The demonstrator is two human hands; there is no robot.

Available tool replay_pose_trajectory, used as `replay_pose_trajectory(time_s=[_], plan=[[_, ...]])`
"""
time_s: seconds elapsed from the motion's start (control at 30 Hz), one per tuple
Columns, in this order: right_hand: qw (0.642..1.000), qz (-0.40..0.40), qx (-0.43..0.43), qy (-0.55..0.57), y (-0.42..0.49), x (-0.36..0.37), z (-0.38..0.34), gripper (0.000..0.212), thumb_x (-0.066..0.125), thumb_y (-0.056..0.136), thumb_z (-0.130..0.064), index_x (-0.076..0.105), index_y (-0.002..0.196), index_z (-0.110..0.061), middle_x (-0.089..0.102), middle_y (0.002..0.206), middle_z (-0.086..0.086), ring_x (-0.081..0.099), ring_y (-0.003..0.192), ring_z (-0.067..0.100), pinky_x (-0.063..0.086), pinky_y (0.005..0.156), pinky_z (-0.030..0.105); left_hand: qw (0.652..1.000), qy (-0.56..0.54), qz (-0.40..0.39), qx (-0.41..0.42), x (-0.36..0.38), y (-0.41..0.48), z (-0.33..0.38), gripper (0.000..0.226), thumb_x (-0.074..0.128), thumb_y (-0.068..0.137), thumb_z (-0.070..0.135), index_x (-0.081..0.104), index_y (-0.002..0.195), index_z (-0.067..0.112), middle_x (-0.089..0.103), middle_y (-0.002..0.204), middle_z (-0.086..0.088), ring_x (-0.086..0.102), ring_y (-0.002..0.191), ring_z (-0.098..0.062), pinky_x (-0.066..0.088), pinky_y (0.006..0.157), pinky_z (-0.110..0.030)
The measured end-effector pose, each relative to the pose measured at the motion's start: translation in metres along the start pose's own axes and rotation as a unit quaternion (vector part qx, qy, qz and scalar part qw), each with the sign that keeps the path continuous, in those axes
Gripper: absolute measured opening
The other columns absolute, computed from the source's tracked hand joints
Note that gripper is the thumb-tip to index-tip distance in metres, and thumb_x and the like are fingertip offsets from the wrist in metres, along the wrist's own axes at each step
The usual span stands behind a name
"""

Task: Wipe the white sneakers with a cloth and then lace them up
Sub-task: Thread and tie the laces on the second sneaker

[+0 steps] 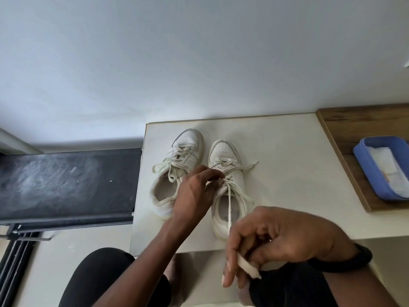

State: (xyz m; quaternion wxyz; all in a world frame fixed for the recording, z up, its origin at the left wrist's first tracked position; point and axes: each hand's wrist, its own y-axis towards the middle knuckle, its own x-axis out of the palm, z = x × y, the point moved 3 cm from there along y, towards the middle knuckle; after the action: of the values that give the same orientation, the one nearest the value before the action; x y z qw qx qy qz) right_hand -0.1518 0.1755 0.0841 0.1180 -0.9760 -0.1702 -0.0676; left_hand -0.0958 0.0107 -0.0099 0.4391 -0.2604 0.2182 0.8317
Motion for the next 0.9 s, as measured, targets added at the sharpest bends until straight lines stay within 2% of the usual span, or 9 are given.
replay_pose_trajectory(time_s=[0.07, 0.17, 0.3, 0.4, 0.5, 0.57, 0.63, 0.73, 0.9], plan=[[0.991, 0.066, 0.034, -0.109, 0.012, 0.006, 0.001, 0.017, 0.062, 0.089, 0.013, 0.069, 0.100, 0.003, 0.077, 0.100, 0.017, 0.074, 0.088, 0.019, 0.057, 0.084, 0.030, 1.000, 0.005, 0.014, -0.001, 0.000, -0.001, 0.000, 0.008, 0.075, 0.090, 0.020, 0.075, 0.098, 0.022, 0.065, 0.095, 0.010, 0.064, 0.086, -0.005, 0.053, 0.074, -0.030], [0.963, 0.134, 0.031, -0.230, 0.032, 0.018, 0.004, 0.017, 0.066, 0.087, 0.001, 0.074, 0.094, -0.011, 0.078, 0.087, 0.003, 0.072, 0.075, 0.004, 0.058, 0.078, 0.026, 1.000, 0.012, 0.020, 0.015, -0.004, -0.001, 0.004, 0.012, 0.075, 0.089, 0.020, 0.073, 0.100, 0.024, 0.063, 0.101, 0.013, 0.064, 0.094, -0.007, 0.055, 0.078, -0.033], [0.970, 0.111, 0.010, -0.216, 0.048, 0.033, 0.004, 0.009, 0.068, 0.095, -0.011, 0.075, 0.097, -0.008, 0.074, 0.077, 0.006, 0.062, 0.059, 0.000, 0.045, 0.065, 0.011, 0.996, 0.033, -0.015, 0.080, -0.008, 0.001, 0.008, 0.016, 0.071, 0.093, 0.017, 0.077, 0.103, 0.028, 0.067, 0.110, 0.014, 0.062, 0.104, -0.010, 0.051, 0.086, -0.029], [0.962, 0.151, -0.030, -0.227, 0.051, 0.037, 0.001, 0.014, 0.073, 0.092, -0.022, 0.078, 0.102, -0.012, 0.073, 0.081, -0.001, 0.066, 0.070, 0.007, 0.052, 0.067, 0.023, 0.996, 0.040, -0.021, 0.082, -0.008, 0.002, 0.005, 0.011, 0.070, 0.094, 0.023, 0.078, 0.101, 0.028, 0.069, 0.104, 0.014, 0.063, 0.098, -0.011, 0.051, 0.083, -0.031], [0.912, 0.236, -0.052, -0.330, 0.048, 0.038, 0.001, 0.018, 0.073, 0.091, -0.038, 0.079, 0.104, -0.028, 0.056, 0.089, -0.013, 0.057, 0.079, 0.007, 0.049, 0.070, 0.026, 0.996, 0.043, -0.024, 0.067, -0.005, 0.005, 0.000, 0.011, 0.068, 0.094, 0.031, 0.078, 0.099, 0.028, 0.069, 0.097, 0.013, 0.063, 0.092, -0.010, 0.050, 0.079, -0.029], [0.890, 0.262, -0.086, -0.364, 0.048, 0.039, -0.003, 0.017, 0.071, 0.093, -0.036, 0.079, 0.103, -0.026, 0.055, 0.101, -0.016, 0.054, 0.090, 0.005, 0.048, 0.079, 0.028, 0.996, 0.054, -0.029, 0.062, -0.005, 0.006, -0.002, 0.011, 0.069, 0.094, 0.032, 0.077, 0.098, 0.026, 0.069, 0.095, 0.011, 0.063, 0.090, -0.010, 0.053, 0.079, -0.032], [0.895, 0.270, -0.120, -0.335, 0.051, 0.039, -0.004, 0.014, 0.067, 0.097, -0.024, 0.077, 0.103, -0.016, 0.066, 0.103, -0.010, 0.058, 0.095, 0.005, 0.048, 0.085, 0.028, 0.995, 0.059, -0.015, 0.074, -0.011, 0.003, 0.008, 0.010, 0.069, 0.094, 0.029, 0.076, 0.096, 0.023, 0.066, 0.094, 0.010, 0.062, 0.087, -0.010, 0.056, 0.081, -0.038], [0.921, 0.334, -0.096, -0.177, 0.047, 0.028, 0.002, 0.017, 0.058, 0.101, -0.014, 0.073, 0.106, -0.018, 0.070, 0.075, 0.000, 0.063, 0.071, 0.009, 0.051, 0.072, 0.028, 0.984, 0.031, 0.030, 0.173, -0.024, -0.009, 0.028, 0.017, 0.066, 0.087, 0.010, 0.069, 0.103, 0.016, 0.059, 0.099, 0.004, 0.060, 0.085, -0.009, 0.057, 0.094, -0.034], [0.851, 0.518, 0.011, -0.086, 0.030, -0.009, 0.031, 0.021, 0.062, 0.099, -0.027, 0.074, 0.082, -0.022, 0.051, 0.047, -0.009, 0.047, 0.045, 0.004, 0.041, 0.055, 0.028, 0.988, 0.049, -0.063, 0.132, -0.010, 0.003, 0.005, 0.025, 0.068, 0.090, 0.014, 0.076, 0.110, 0.026, 0.068, 0.113, 0.009, 0.063, 0.104, -0.010, 0.052, 0.088, -0.036]])
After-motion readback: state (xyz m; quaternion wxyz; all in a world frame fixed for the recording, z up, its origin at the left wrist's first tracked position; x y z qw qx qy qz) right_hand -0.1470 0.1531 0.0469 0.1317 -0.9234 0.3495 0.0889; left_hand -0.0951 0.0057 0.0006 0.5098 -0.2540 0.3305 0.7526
